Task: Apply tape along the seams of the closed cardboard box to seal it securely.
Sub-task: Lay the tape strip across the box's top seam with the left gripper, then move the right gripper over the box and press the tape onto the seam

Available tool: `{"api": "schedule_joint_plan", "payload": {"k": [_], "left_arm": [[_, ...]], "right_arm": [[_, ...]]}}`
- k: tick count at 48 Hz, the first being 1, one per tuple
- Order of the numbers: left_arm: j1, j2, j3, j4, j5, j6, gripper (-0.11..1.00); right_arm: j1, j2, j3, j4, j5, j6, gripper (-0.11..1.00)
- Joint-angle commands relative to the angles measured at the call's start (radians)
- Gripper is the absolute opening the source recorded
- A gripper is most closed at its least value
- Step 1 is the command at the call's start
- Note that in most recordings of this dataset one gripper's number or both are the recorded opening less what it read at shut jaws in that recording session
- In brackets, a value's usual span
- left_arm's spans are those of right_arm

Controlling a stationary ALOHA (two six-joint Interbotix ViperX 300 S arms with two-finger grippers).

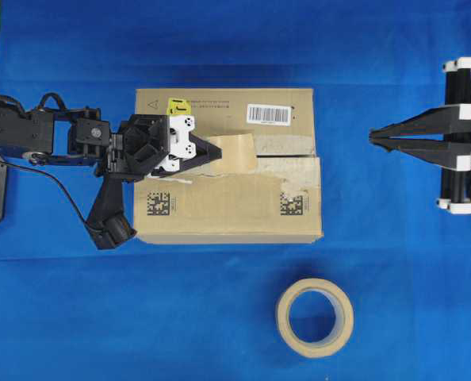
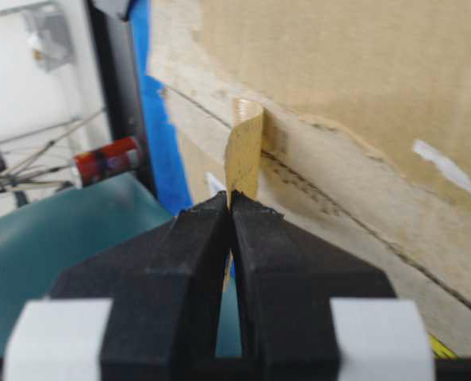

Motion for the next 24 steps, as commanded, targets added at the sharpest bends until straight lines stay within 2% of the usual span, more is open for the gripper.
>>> {"api": "schedule_joint_plan", "payload": {"k": [1, 13, 24], "left_arm": [[0.006, -0.009, -0.021, -0.002, 0.014, 0.0, 0.02], [0.012, -0.009, -0.021, -0.002, 0.057, 0.012, 0.02], [0.012, -0.009, -0.023, -0.002, 0.061, 0.014, 0.02]], "right_arm": [[-0.002, 0.02, -0.031, -0.003, -0.028, 0.0, 0.0], [-0.002, 0.126, -0.057, 0.014, -0.092, 0.017, 0.0], [-0.002, 0.245, -0.117, 0.069, -0.124, 0.018, 0.0]]}}
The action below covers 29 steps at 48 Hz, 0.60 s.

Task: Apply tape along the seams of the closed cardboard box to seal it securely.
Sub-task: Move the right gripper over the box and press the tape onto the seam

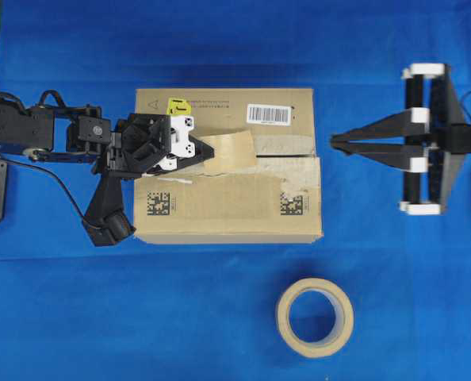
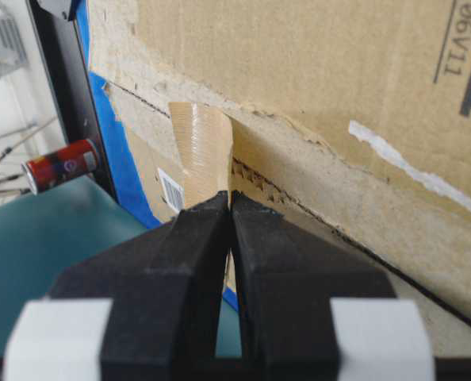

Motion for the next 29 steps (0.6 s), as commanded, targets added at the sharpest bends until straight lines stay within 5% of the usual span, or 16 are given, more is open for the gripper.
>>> {"api": "schedule_joint_plan", "payload": {"k": [1, 12, 21, 29], "left_arm": [[0.003, -0.009, -0.025, -0.002, -0.003, 0.003, 0.02], [0.002, -0.008, -0.021, -0.002, -0.003, 0.003, 0.02], [-0.006, -0.009, -0.021, -0.002, -0.003, 0.003, 0.02], [-0.006, -0.008, -0.018, -0.002, -0.003, -0.002, 0.02]], "right_arm": [[-0.002, 0.043, -0.046, 0.023, -0.028, 0.003, 0.0], [-0.002, 0.183, -0.132, 0.055, -0.043, 0.031, 0.03], [-0.008, 0.267, -0.204, 0.055, -0.032, 0.04, 0.55], [-0.014, 0.311, -0.242, 0.055, -0.002, 0.04, 0.44]]}}
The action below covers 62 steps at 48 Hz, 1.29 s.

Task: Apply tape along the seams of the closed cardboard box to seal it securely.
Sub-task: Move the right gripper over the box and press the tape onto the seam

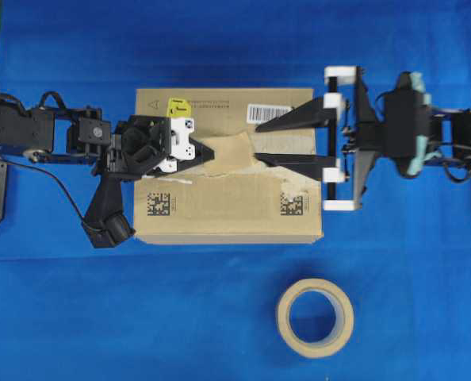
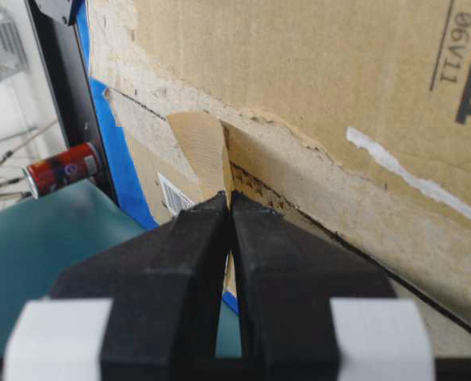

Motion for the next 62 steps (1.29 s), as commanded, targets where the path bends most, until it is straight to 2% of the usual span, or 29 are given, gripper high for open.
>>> {"api": "schedule_joint_plan", "payload": {"k": [1, 32, 53, 62], "left_arm": [[-0.002, -0.008, -0.018, -0.002, -0.003, -0.005, 0.02], [-0.002, -0.008, -0.015, -0.002, 0.017, -0.011, 0.02], [-0.002, -0.008, -0.015, -0.003, 0.026, -0.017, 0.02], [-0.002, -0.008, -0.015, -0.003, 0.026, -0.017, 0.02]], "right_arm": [[-0.006, 0.009, -0.04, 0.005, 0.009, 0.002, 0.43], [-0.018, 0.241, -0.084, 0.072, 0.015, 0.002, 0.42], [-0.025, 0.273, -0.075, 0.126, 0.037, 0.002, 0.4], [-0.025, 0.273, -0.075, 0.129, 0.043, 0.002, 0.4]]}}
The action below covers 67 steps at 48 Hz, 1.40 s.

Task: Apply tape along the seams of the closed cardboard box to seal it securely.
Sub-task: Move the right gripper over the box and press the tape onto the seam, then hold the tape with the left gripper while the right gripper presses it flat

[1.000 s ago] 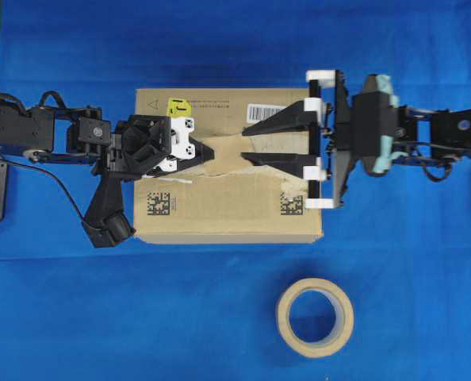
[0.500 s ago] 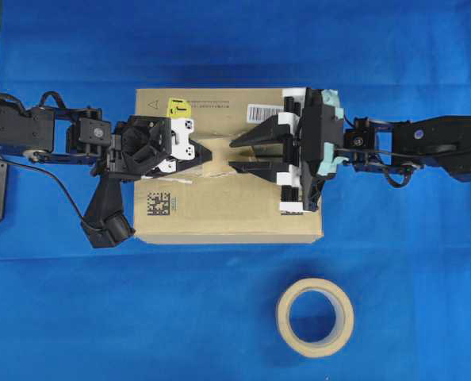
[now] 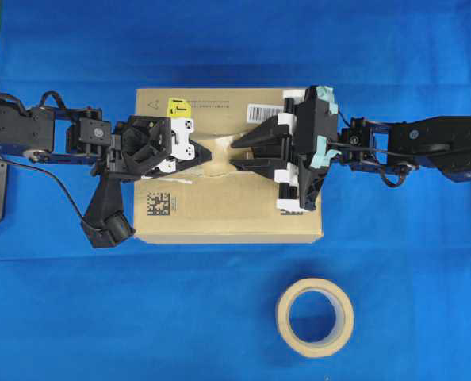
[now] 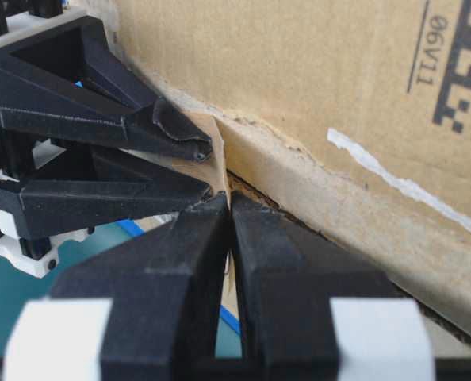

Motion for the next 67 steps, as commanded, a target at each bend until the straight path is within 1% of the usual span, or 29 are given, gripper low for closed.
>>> {"api": "schedule_joint_plan", "payload": {"k": [1, 9, 18, 21, 24, 32, 35, 42, 48, 51, 59, 67], "left_arm": [[-0.002, -0.009, -0.014, -0.002, -0.005, -0.003, 0.02], [-0.002, -0.009, -0.014, -0.003, 0.008, -0.015, 0.02], [0.006, -0.009, -0.015, -0.005, 0.009, -0.017, 0.02], [0.011, -0.009, -0.017, -0.003, 0.009, -0.015, 0.04], [0.017, -0.009, -0.018, -0.003, 0.009, -0.015, 0.13], [0.035, -0.009, -0.021, -0.003, 0.009, -0.015, 0.57], [0.037, -0.009, -0.026, -0.003, 0.009, -0.015, 0.67], [0.04, -0.009, -0.034, -0.003, 0.009, -0.018, 0.64], [0.041, -0.009, -0.037, -0.003, 0.017, -0.023, 0.64], [0.041, -0.009, -0.038, -0.003, 0.026, -0.023, 0.64], [0.041, -0.009, -0.052, -0.003, 0.083, -0.041, 0.64], [0.044, -0.009, -0.061, -0.003, 0.129, -0.054, 0.63]], "right_arm": [[-0.003, -0.009, -0.014, 0.003, 0.0, -0.002, 0.4], [-0.003, -0.009, -0.014, 0.011, 0.0, -0.002, 0.4], [-0.003, -0.009, -0.014, 0.032, 0.0, -0.002, 0.4], [-0.003, -0.009, -0.014, 0.035, 0.0, -0.002, 0.4], [-0.002, -0.009, -0.014, 0.037, 0.0, -0.002, 0.4], [0.0, -0.009, -0.014, 0.041, 0.0, -0.002, 0.4], [0.0, -0.009, -0.014, 0.041, 0.0, -0.002, 0.4], [0.0, -0.009, -0.014, 0.041, 0.006, -0.002, 0.39], [0.0, -0.009, -0.014, 0.048, 0.029, -0.002, 0.39], [0.002, -0.009, -0.014, 0.058, 0.04, -0.002, 0.39], [0.003, -0.009, -0.011, 0.075, 0.052, -0.002, 0.39], [0.005, -0.009, -0.008, 0.075, 0.054, -0.002, 0.39]]}}
